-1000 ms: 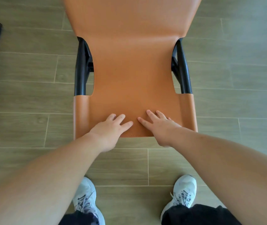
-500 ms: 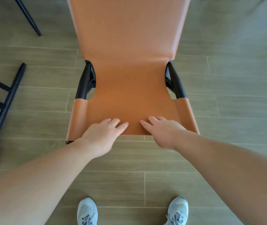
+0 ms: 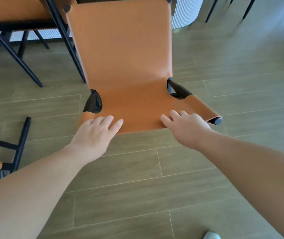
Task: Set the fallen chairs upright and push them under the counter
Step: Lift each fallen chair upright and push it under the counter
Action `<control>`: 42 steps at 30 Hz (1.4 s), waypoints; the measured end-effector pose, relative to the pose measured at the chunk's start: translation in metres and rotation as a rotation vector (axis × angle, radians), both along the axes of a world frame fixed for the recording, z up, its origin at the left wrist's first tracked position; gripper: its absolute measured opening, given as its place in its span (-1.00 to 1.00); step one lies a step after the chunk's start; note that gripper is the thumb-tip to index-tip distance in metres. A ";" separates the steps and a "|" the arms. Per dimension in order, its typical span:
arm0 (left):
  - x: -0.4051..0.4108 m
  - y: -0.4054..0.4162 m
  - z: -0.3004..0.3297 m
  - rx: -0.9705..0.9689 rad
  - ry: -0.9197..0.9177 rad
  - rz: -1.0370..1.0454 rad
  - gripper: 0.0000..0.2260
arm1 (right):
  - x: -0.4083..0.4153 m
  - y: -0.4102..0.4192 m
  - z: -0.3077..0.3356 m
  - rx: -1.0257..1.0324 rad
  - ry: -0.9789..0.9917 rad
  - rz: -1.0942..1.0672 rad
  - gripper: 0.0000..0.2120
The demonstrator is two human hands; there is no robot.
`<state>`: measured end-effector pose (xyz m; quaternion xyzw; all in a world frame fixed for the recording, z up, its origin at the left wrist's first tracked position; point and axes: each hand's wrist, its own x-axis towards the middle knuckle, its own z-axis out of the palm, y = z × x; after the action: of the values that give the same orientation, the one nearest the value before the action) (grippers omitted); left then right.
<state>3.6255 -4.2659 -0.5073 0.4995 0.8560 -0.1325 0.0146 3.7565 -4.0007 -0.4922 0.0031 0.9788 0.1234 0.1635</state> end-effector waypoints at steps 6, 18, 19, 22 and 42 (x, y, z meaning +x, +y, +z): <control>-0.053 0.011 0.024 0.076 0.022 0.023 -0.32 | -0.035 0.013 0.011 -0.006 0.152 -0.028 -0.36; -0.136 0.047 0.076 0.037 0.068 0.057 -0.30 | -0.117 0.054 0.044 -0.031 0.237 0.049 -0.31; -0.143 0.050 0.080 0.028 0.069 0.066 -0.30 | -0.127 0.062 0.050 -0.020 0.213 0.125 -0.31; -0.165 0.059 0.091 -0.002 0.068 0.068 -0.32 | -0.154 0.096 0.066 0.012 0.131 0.289 -0.36; -0.313 0.115 0.142 -0.089 0.065 0.033 -0.25 | -0.295 0.200 0.124 -0.025 0.155 0.394 -0.40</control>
<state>3.3130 -4.1505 -0.3649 0.4797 0.8573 -0.1865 0.0111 3.4615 -3.8004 -0.3684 -0.1810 0.9715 0.1403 0.0607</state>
